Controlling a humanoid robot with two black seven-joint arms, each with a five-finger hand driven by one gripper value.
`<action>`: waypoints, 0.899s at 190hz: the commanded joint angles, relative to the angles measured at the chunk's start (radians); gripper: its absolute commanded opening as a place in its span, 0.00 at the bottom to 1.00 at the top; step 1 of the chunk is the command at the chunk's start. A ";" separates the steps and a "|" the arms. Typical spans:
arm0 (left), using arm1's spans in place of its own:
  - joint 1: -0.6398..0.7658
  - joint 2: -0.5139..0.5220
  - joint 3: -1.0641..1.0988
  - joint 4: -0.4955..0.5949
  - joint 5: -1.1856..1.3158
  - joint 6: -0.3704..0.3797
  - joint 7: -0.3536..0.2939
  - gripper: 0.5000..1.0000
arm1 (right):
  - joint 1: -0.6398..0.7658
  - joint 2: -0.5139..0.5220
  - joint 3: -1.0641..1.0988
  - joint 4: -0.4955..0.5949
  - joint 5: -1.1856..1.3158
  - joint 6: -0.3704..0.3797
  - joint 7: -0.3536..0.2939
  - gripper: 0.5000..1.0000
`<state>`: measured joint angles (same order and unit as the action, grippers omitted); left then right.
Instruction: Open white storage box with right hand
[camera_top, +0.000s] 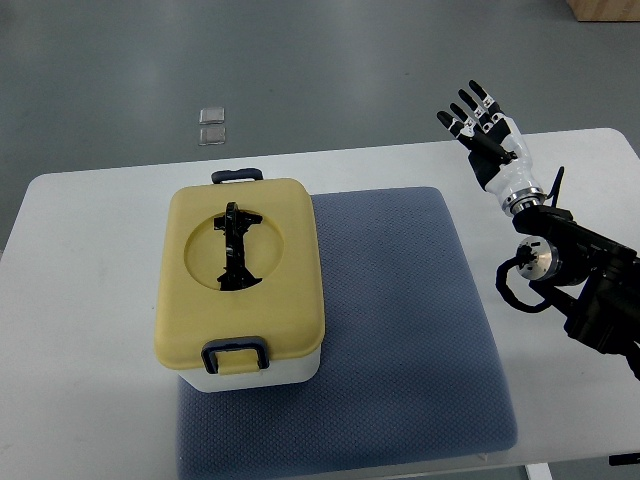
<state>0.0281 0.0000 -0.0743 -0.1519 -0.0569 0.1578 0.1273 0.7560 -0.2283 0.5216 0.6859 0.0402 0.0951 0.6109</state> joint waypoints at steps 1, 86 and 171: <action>0.000 0.000 -0.001 -0.001 0.000 0.000 0.000 1.00 | -0.001 0.000 0.001 0.000 0.000 0.000 0.000 0.86; 0.000 0.000 0.001 0.000 0.000 0.000 0.000 1.00 | -0.004 -0.002 0.001 -0.003 0.000 0.000 0.000 0.86; 0.000 0.000 0.001 -0.001 0.000 0.000 0.000 1.00 | 0.003 -0.008 0.000 -0.048 -0.005 0.002 0.000 0.86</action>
<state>0.0276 0.0000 -0.0739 -0.1534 -0.0566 0.1582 0.1273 0.7580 -0.2332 0.5217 0.6370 0.0377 0.0964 0.6109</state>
